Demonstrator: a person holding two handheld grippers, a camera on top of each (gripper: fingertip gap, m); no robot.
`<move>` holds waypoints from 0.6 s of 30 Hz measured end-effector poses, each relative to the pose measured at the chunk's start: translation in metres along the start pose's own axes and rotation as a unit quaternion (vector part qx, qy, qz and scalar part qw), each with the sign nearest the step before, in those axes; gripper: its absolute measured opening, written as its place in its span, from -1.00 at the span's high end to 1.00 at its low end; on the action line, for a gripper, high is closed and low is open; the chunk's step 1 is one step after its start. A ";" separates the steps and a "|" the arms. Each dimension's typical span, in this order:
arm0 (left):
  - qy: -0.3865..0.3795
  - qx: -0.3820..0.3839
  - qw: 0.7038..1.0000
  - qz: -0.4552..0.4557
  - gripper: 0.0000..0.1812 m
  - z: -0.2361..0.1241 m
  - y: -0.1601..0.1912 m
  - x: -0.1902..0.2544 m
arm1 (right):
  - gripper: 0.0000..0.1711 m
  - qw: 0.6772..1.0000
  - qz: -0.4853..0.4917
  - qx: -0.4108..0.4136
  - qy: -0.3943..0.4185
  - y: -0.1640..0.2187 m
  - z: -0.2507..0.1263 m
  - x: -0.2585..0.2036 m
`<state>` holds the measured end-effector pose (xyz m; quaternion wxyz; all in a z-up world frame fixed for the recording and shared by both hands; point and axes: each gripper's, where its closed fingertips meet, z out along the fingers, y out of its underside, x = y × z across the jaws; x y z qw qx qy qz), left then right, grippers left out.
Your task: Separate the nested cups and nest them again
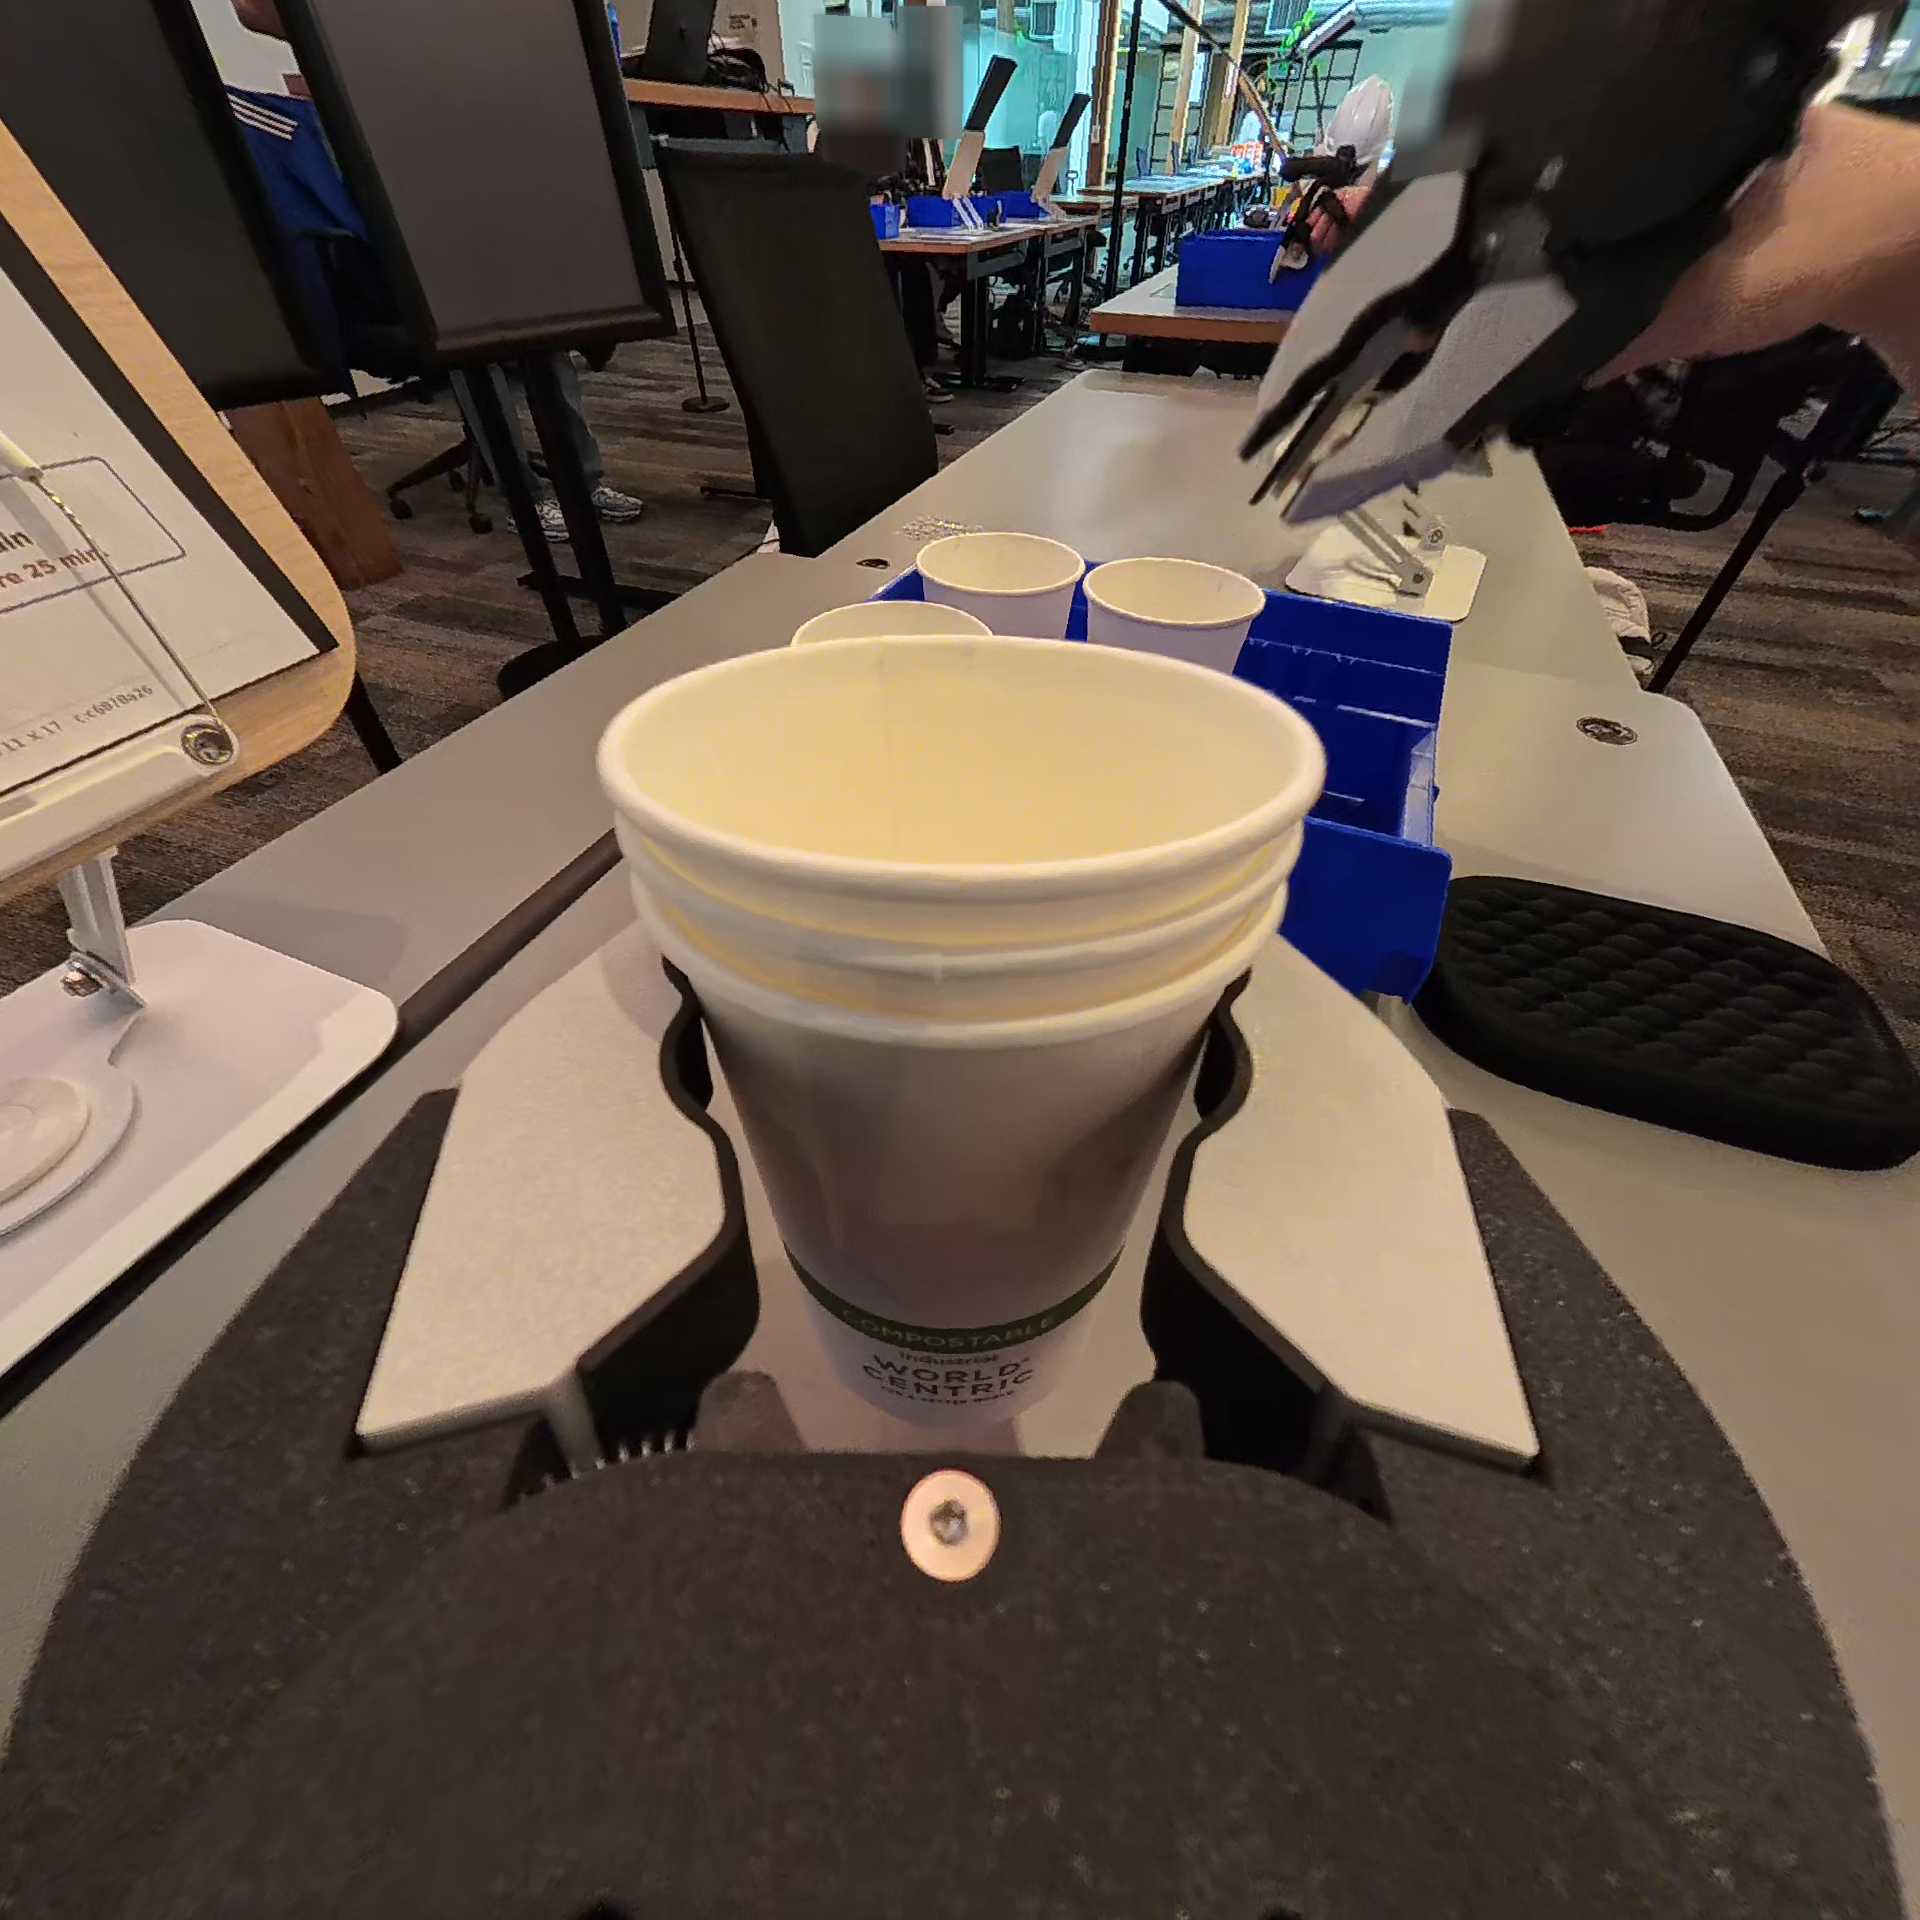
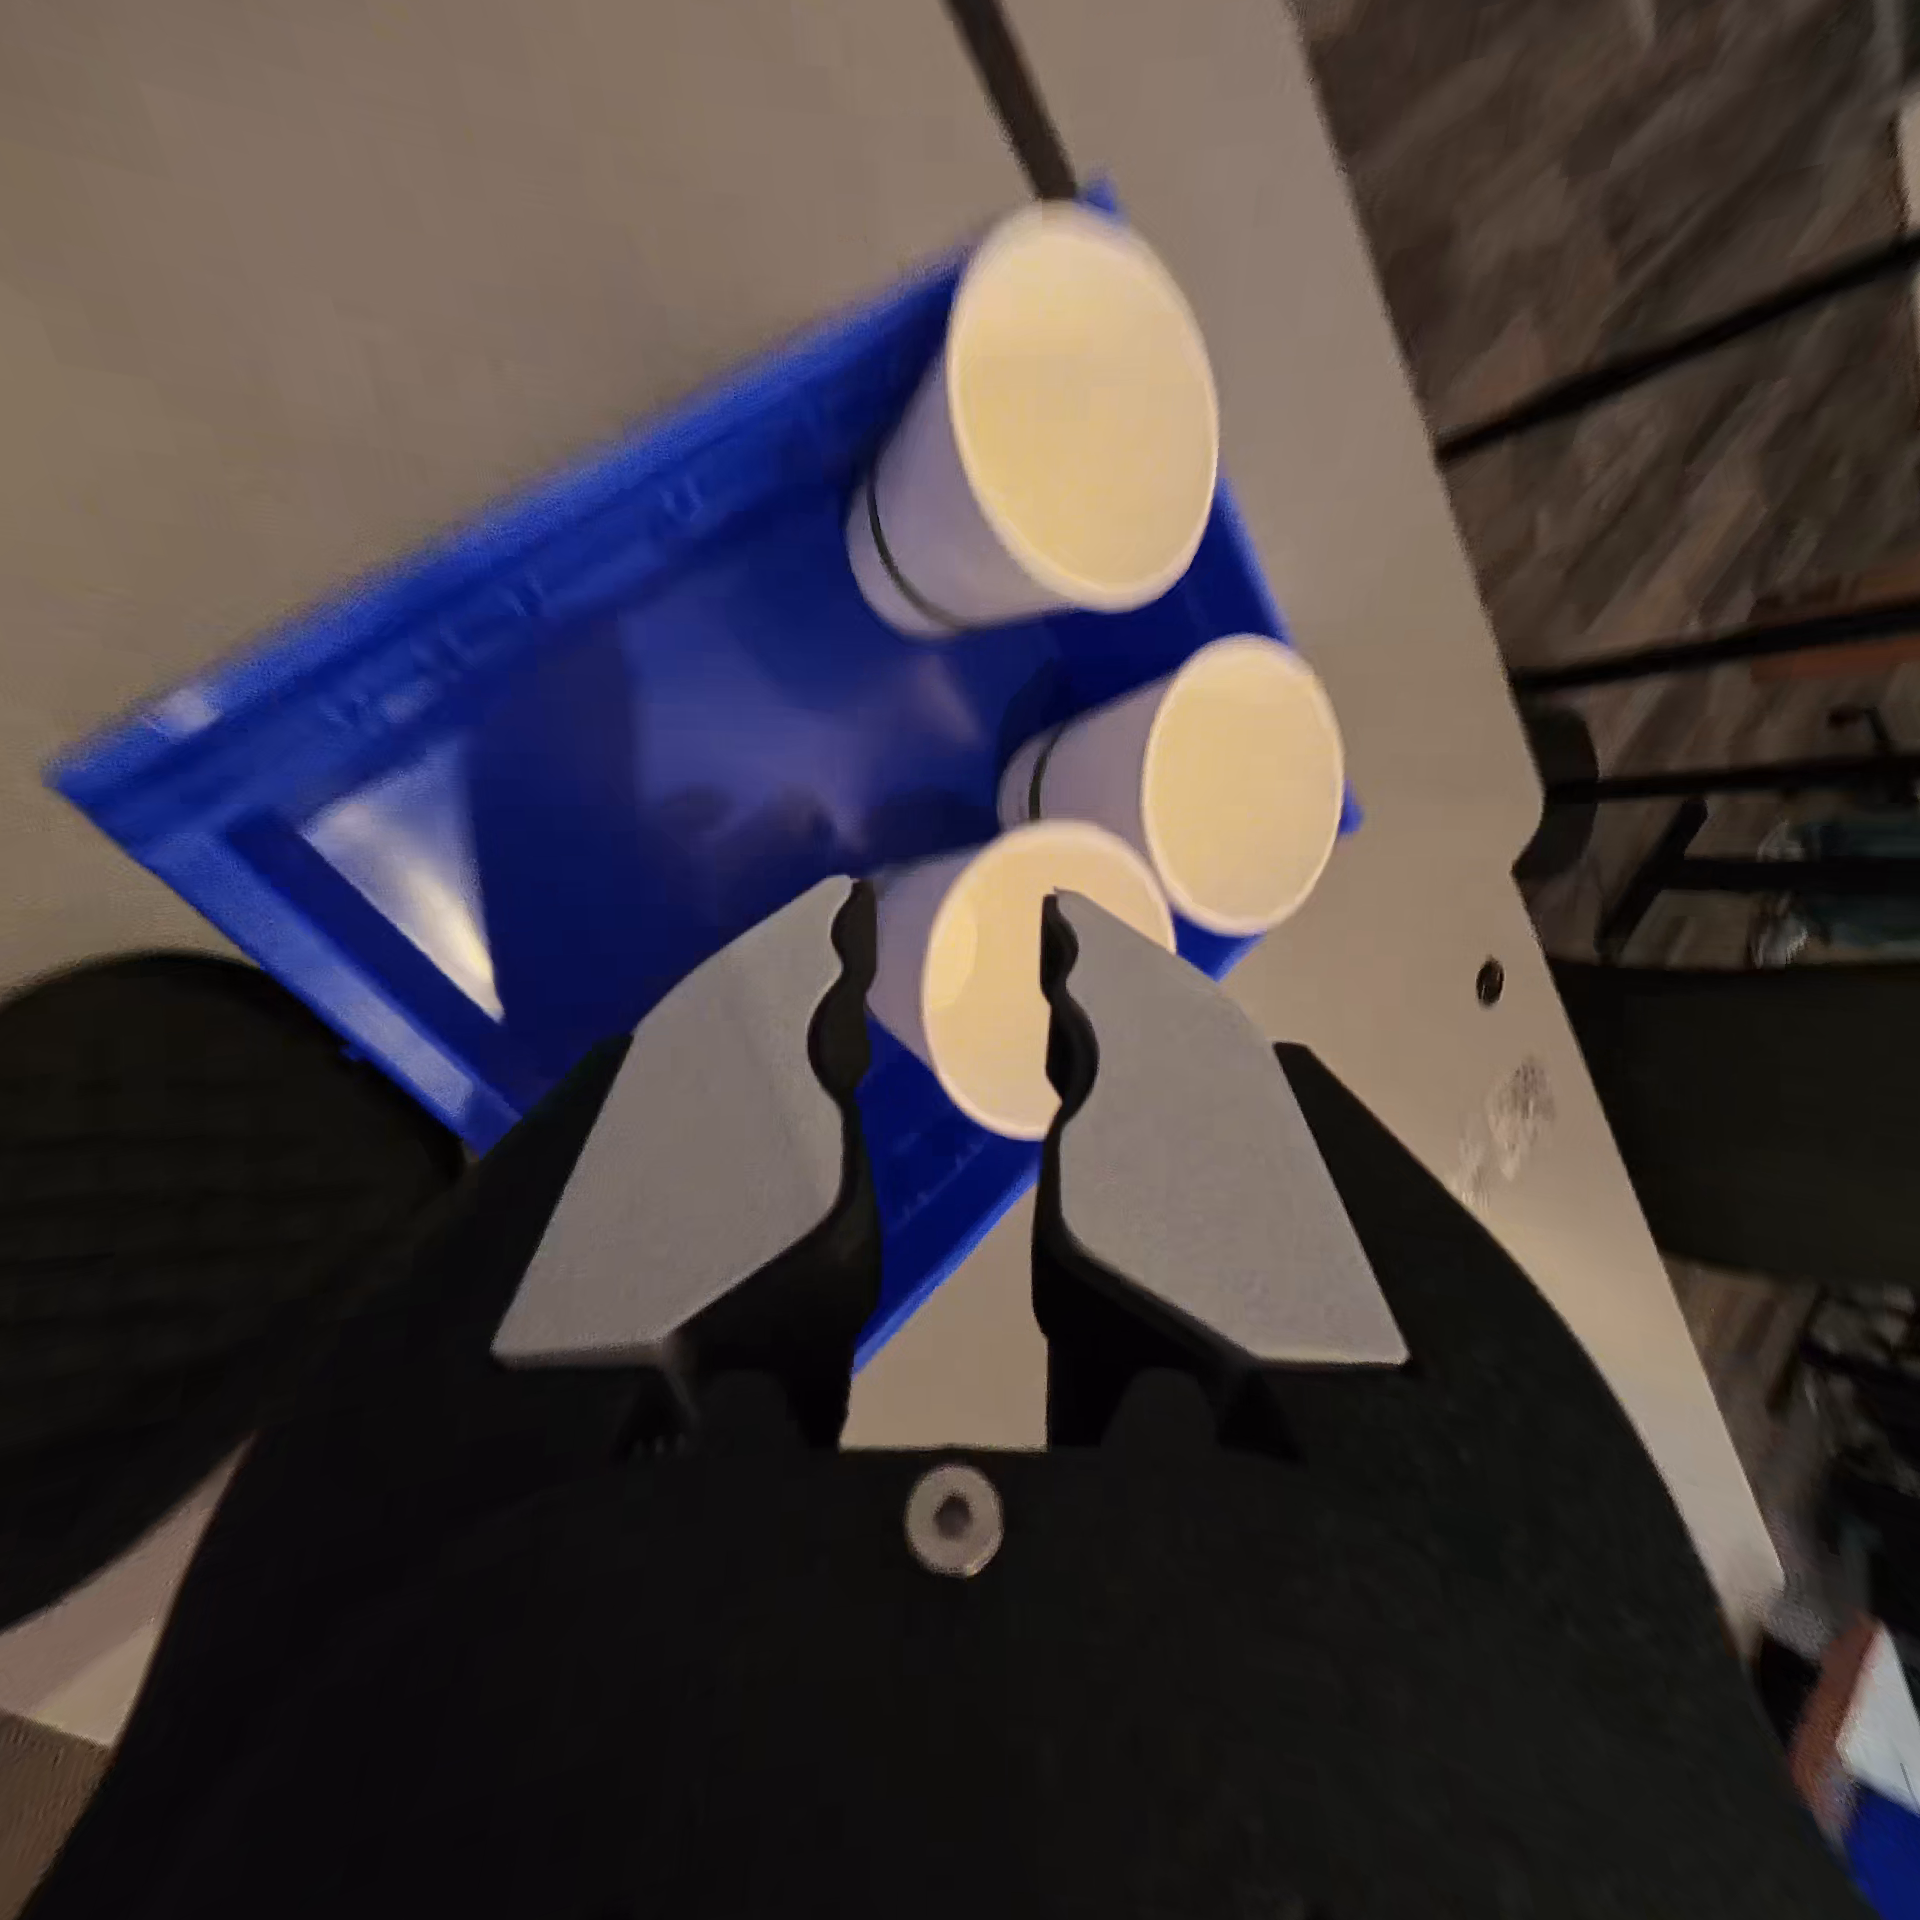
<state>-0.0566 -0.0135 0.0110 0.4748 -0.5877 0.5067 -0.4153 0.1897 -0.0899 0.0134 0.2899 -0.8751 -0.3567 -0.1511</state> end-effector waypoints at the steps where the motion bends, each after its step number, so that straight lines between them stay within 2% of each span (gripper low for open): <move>1: 0.001 -0.003 1.000 0.002 -0.03 0.002 0.002 0.001 | 0.65 0.999 -0.005 0.034 -0.007 -0.022 -0.011 -0.004; 5: 0.005 -0.015 1.000 0.013 -0.03 0.007 0.007 0.008 | 0.71 0.986 -0.072 0.142 -0.057 -0.117 -0.053 -0.044; 8: 0.008 -0.016 1.000 0.019 -0.03 0.008 0.007 0.011 | 0.78 0.970 -0.150 0.160 -0.108 -0.166 -0.062 -0.090; 12: 0.009 -0.015 1.000 0.023 -0.03 0.008 0.006 0.013 | 0.78 0.954 -0.241 0.132 -0.119 -0.198 -0.047 -0.129; 18: 0.012 -0.011 1.000 0.022 -0.03 0.006 0.003 0.014 | 0.86 0.944 -0.274 0.107 -0.149 -0.210 -0.027 -0.152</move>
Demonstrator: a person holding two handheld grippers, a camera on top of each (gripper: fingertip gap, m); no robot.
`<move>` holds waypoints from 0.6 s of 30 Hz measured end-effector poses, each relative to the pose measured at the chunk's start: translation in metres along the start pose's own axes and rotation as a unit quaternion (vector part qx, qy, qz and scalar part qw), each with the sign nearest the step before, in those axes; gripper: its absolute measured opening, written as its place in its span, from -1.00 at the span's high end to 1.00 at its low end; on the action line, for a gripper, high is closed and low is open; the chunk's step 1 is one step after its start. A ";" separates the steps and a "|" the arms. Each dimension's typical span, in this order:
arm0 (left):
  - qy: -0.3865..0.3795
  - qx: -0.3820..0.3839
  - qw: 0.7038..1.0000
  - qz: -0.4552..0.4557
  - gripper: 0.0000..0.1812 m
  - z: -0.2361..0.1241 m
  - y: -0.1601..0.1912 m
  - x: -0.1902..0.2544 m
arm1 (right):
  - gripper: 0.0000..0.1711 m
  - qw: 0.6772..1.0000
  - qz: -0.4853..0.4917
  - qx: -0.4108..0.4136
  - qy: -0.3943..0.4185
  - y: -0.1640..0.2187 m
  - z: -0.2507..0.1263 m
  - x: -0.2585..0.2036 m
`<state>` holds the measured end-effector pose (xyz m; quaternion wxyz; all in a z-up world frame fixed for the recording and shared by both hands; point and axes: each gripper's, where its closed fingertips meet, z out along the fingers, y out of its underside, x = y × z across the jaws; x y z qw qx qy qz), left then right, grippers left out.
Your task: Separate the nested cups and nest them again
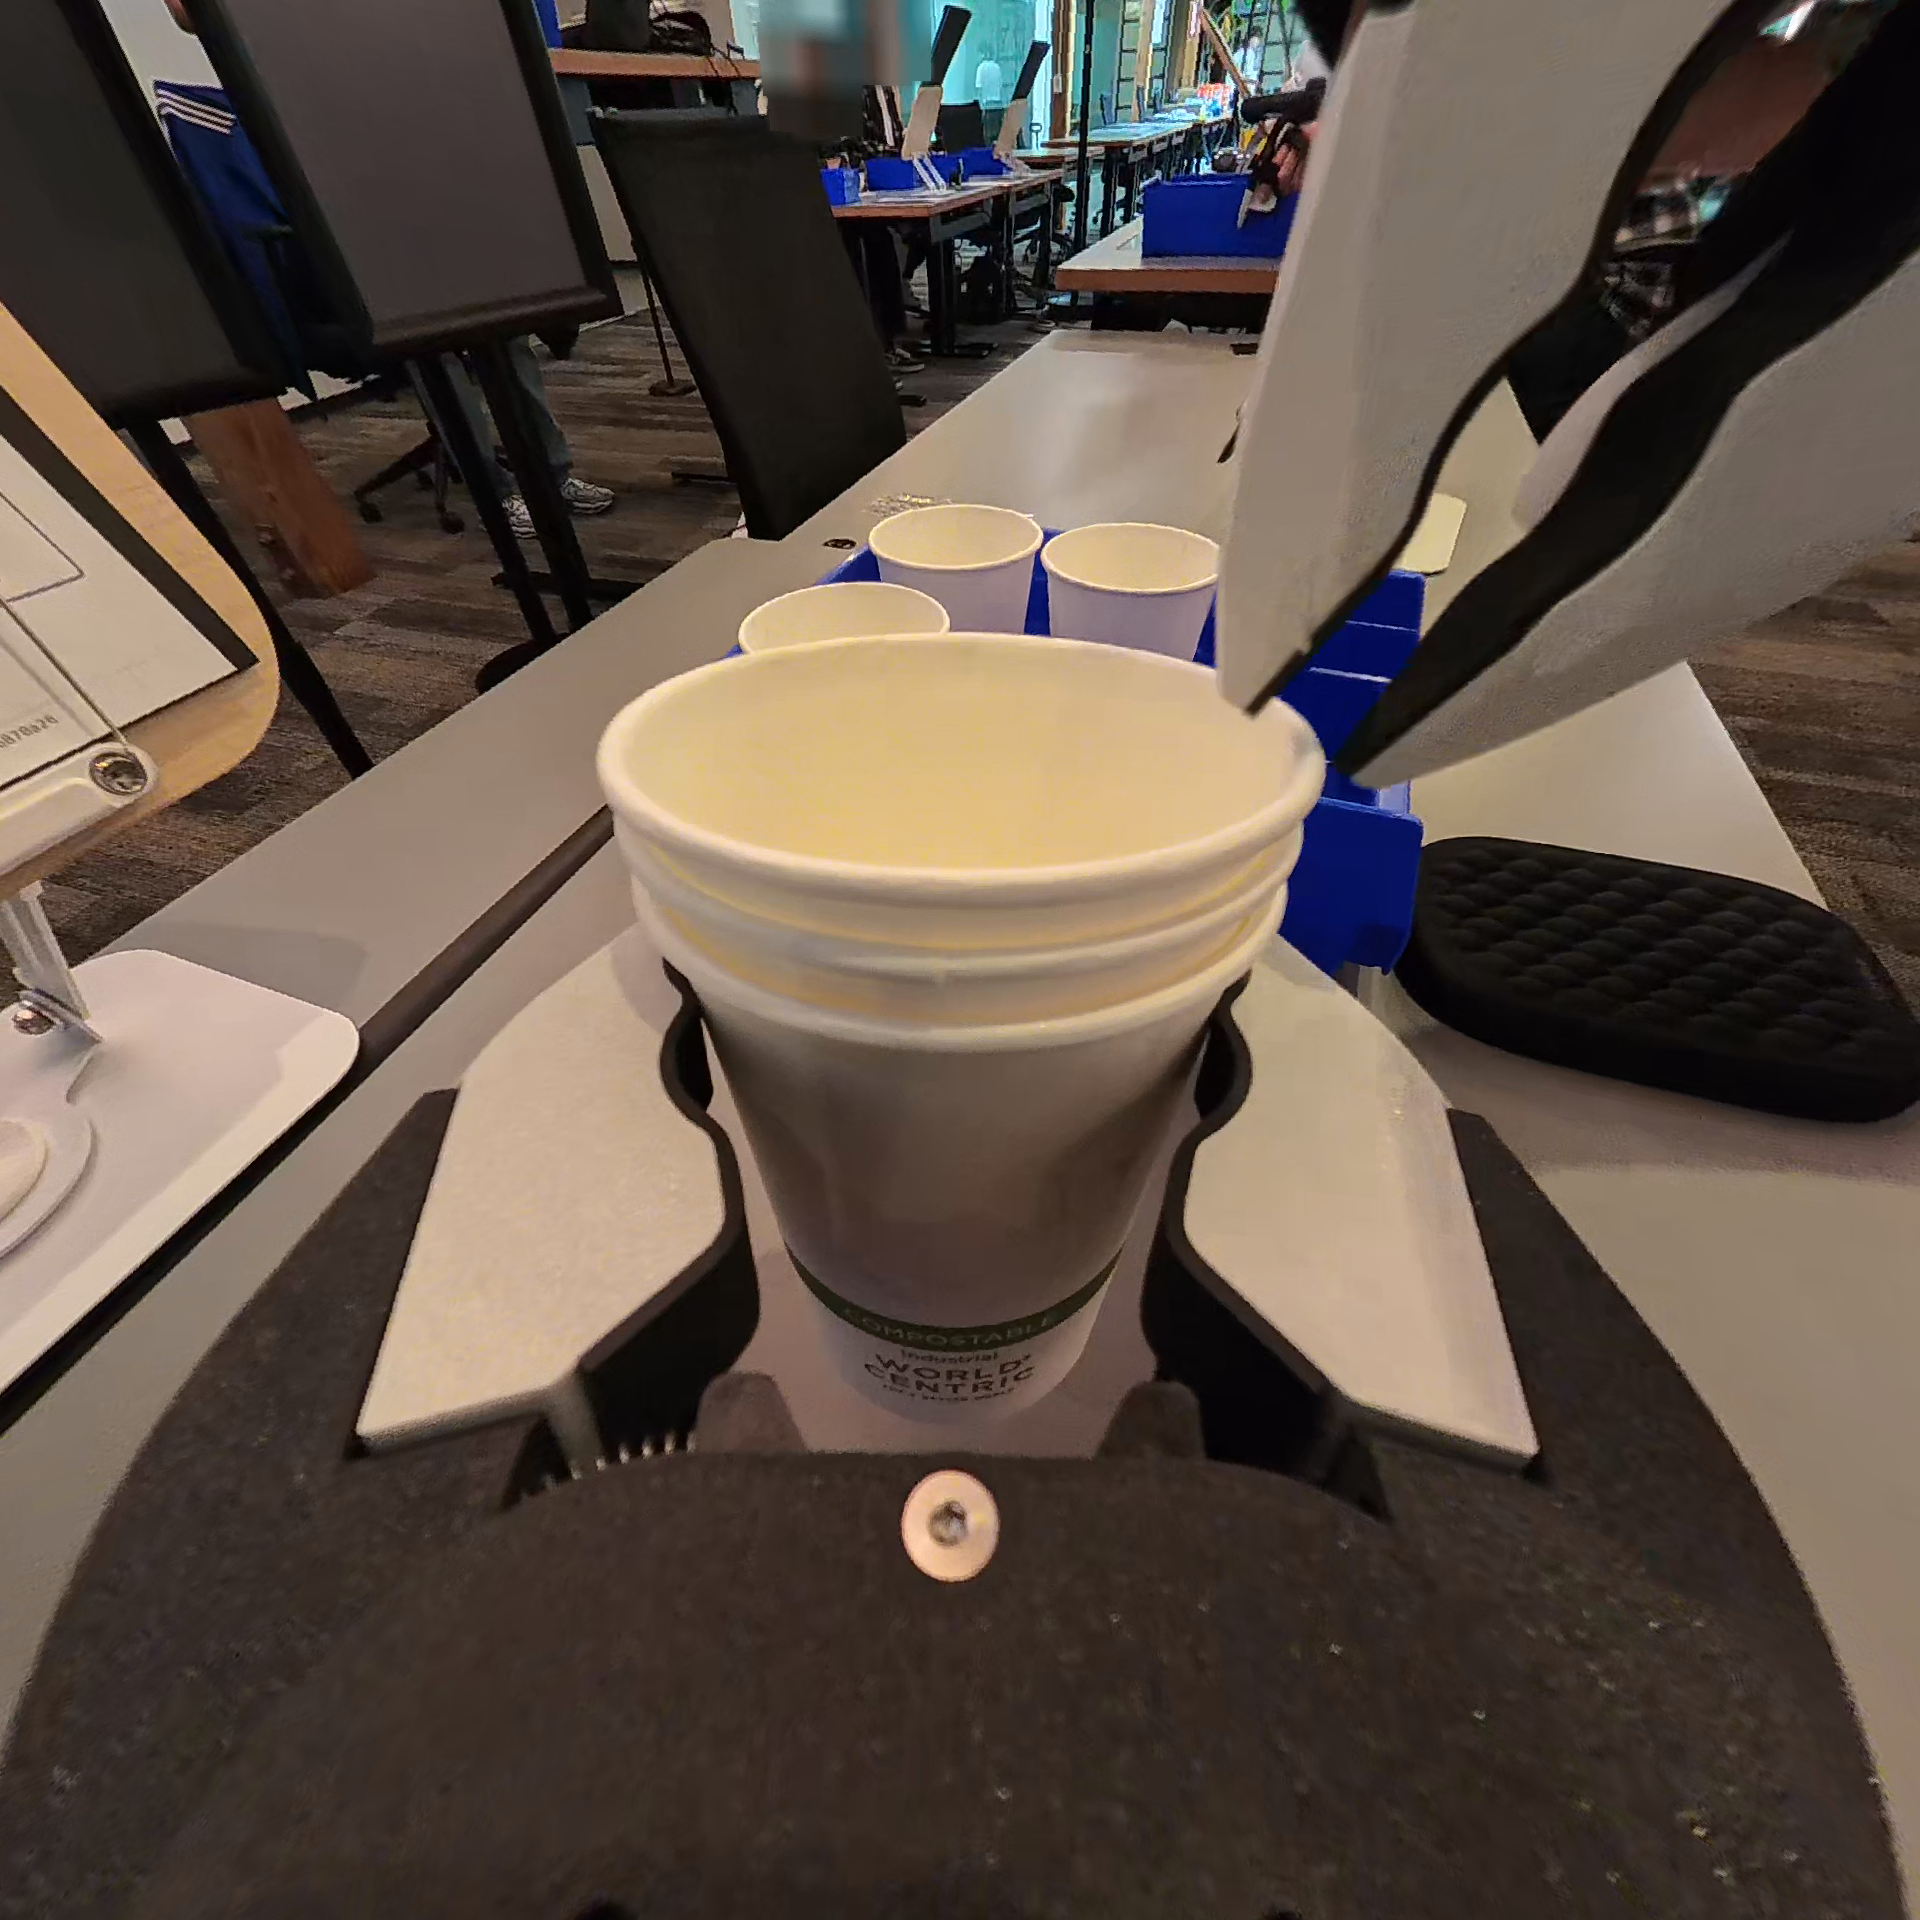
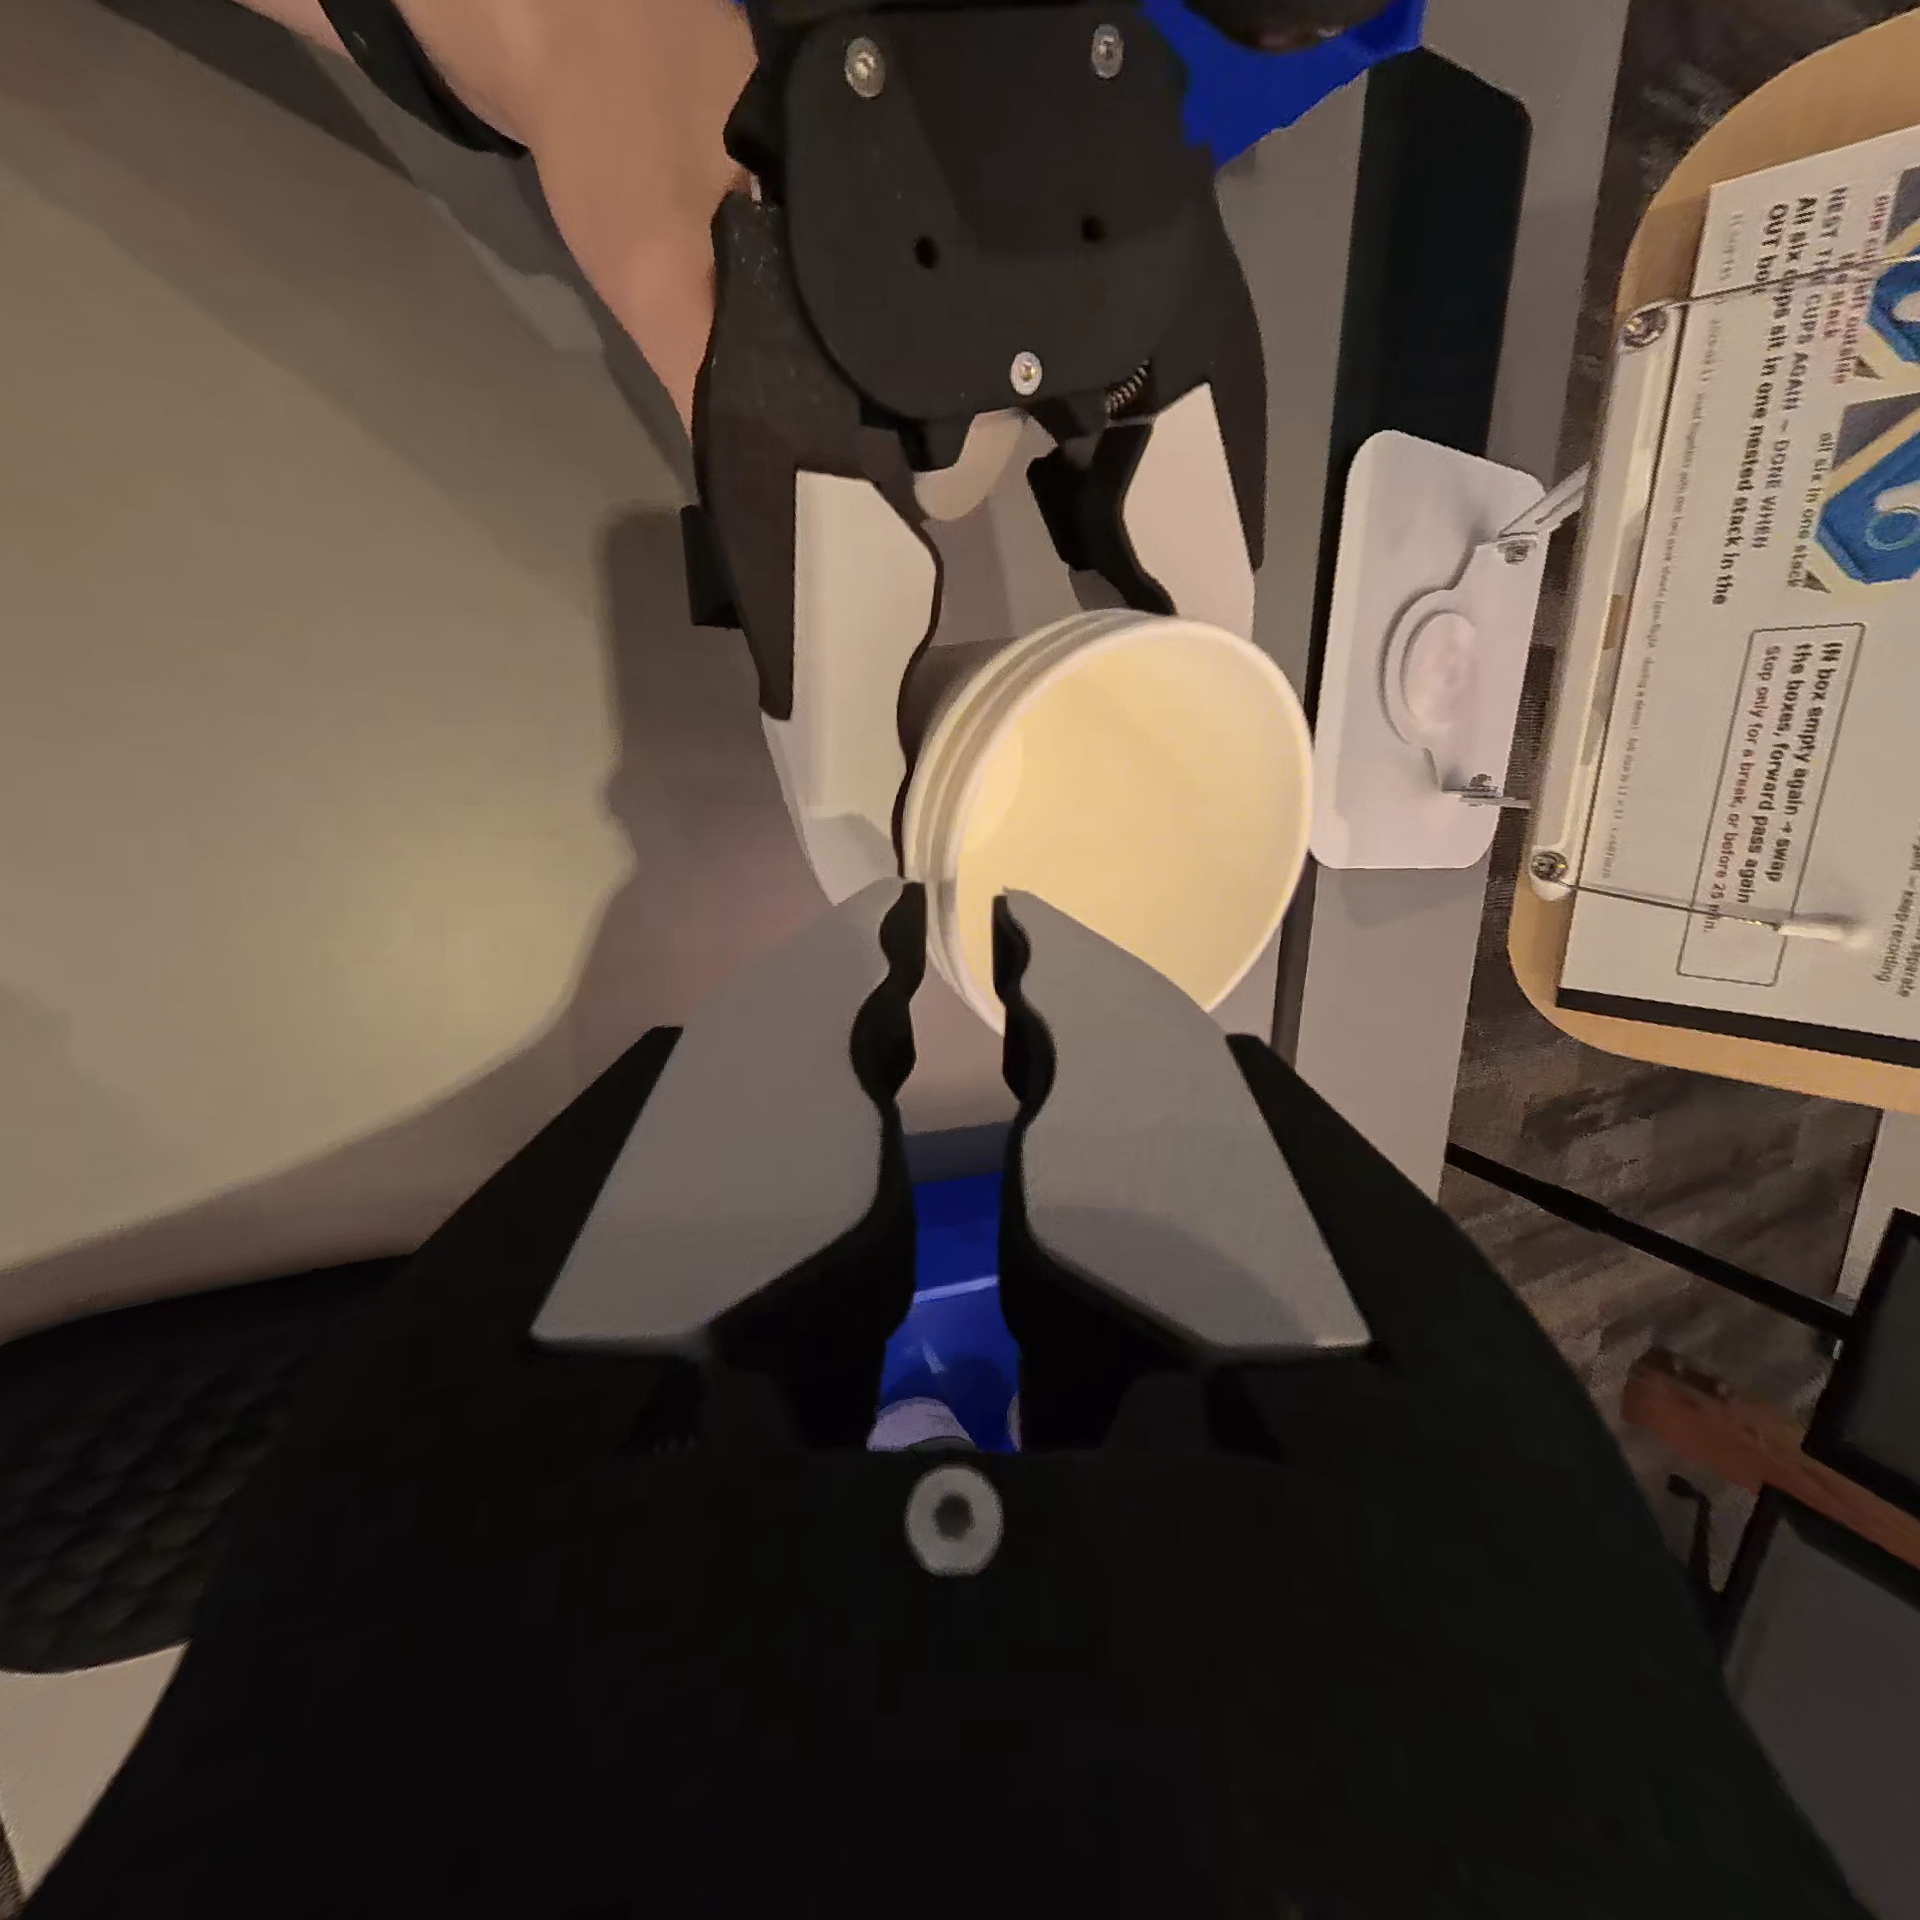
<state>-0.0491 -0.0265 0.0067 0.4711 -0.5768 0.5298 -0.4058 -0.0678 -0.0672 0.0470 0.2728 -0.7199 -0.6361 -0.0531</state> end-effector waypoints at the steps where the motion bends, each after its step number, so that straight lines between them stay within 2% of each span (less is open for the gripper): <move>1: 0.000 0.000 1.000 0.001 -0.03 0.000 0.000 0.000 | 0.90 1.000 0.002 0.000 -0.003 -0.001 0.002 0.000; 18: 0.008 0.003 1.000 0.007 -0.03 0.000 -0.002 0.004 | 0.96 0.998 0.025 0.030 -0.045 -0.005 -0.002 -0.002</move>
